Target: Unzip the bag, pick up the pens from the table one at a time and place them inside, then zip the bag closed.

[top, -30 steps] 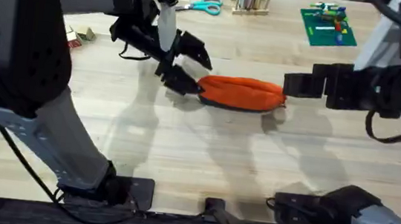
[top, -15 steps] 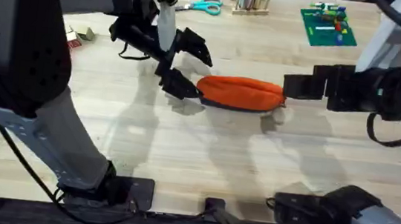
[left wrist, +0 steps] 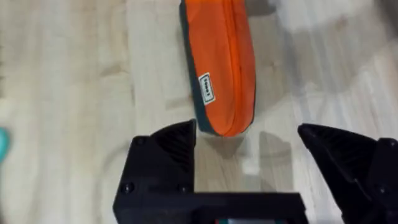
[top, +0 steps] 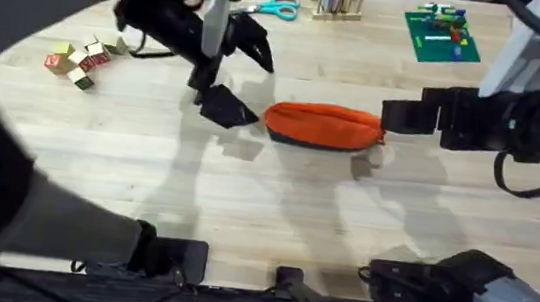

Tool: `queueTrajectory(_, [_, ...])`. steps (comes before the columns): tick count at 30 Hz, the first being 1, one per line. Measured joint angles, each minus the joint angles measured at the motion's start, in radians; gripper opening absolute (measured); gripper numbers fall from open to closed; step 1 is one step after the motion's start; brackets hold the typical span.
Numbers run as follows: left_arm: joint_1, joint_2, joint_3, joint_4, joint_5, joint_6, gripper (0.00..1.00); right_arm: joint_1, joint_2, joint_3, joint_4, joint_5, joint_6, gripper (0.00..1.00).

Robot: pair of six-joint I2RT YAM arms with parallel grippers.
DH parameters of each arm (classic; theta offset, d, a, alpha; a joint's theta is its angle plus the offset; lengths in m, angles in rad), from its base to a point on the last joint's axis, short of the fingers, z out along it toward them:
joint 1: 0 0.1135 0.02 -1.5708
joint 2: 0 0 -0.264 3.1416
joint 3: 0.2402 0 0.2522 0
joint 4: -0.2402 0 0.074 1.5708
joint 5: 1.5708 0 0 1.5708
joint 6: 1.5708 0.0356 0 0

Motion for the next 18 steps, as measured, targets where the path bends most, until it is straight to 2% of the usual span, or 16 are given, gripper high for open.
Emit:
queueTrajectory(1, [0.000, -0.082, 0.001, 0.002, -0.047, -0.040, 0.995, 0.000, 0.000, 0.000, 0.000, 0.000, 0.000, 0.997])
queueTrajectory(3, [0.000, -0.130, 0.001, 0.005, -0.078, -0.079, 0.995, 0.000, 0.000, 0.000, 0.000, 0.000, 0.000, 0.997])
queueTrajectory(4, [0.000, -0.196, 0.002, 0.017, -0.118, -0.169, 0.995, 0.000, 0.000, 0.000, 0.000, 0.000, 0.000, 0.997])
queueTrajectory(12, [0.000, -0.331, 0.002, 0.025, -0.218, -0.491, 0.995, 0.000, 0.000, 0.000, 0.000, 0.000, -0.001, 0.998])
queueTrajectory(15, [0.000, -0.375, 0.002, 0.052, -0.277, -0.631, 0.995, 0.000, 0.000, 0.000, -0.001, 0.000, -0.001, 0.998])
queueTrajectory(18, [0.000, -0.414, 0.002, 0.109, -0.356, -0.802, 0.995, 0.000, 0.000, 0.000, -0.007, 0.000, -0.001, 0.998])
